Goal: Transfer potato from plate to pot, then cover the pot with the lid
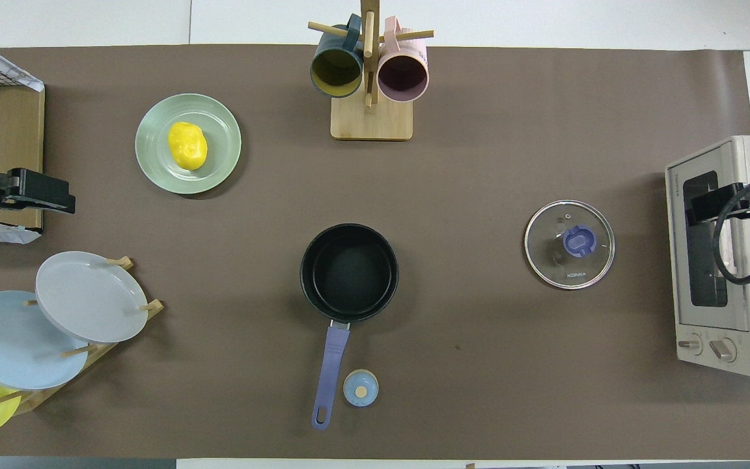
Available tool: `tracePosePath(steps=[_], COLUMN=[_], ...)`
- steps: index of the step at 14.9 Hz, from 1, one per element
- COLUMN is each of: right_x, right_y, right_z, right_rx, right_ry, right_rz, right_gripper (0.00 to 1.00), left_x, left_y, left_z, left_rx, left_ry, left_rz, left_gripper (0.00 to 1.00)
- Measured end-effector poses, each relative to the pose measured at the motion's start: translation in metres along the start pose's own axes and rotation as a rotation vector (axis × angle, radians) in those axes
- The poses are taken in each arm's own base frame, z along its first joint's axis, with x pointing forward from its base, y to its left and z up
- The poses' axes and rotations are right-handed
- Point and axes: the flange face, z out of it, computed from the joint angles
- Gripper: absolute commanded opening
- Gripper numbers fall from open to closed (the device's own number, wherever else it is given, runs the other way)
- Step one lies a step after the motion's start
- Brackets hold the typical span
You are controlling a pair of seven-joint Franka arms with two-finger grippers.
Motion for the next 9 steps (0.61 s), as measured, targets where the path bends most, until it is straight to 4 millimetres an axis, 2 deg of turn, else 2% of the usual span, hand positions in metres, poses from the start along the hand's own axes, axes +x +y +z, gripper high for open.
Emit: tracePosePath(steps=[2,4,6,9], right_x=[0.000,0.000,0.000,0.001], right_y=[0.000,0.000,-0.002,-0.011], right_z=[0.000,0.000,0.001,0.003], right_rx=[0.000,0.000,0.000,0.006], right_ry=[0.000,0.000,-0.004,-0.007], right_rz=[0.000,0.000,-0.003,-0.019], right_gripper=[1.00,1.00,1.00,1.00], left_x=[0.007,0.024,0.049,0.104], left_y=[0.000,0.001,0.003,0.014], left_z=[0.007,0.029,0.064,0.129], left_rx=[-0.001,-0.004,-0.007,-0.021], left_ry=[0.005,0.001,-0.011,-0.006], left_rz=[0.000,0.000,0.001,0.015], left_gripper=[1.00,1.00,1.00,1.00])
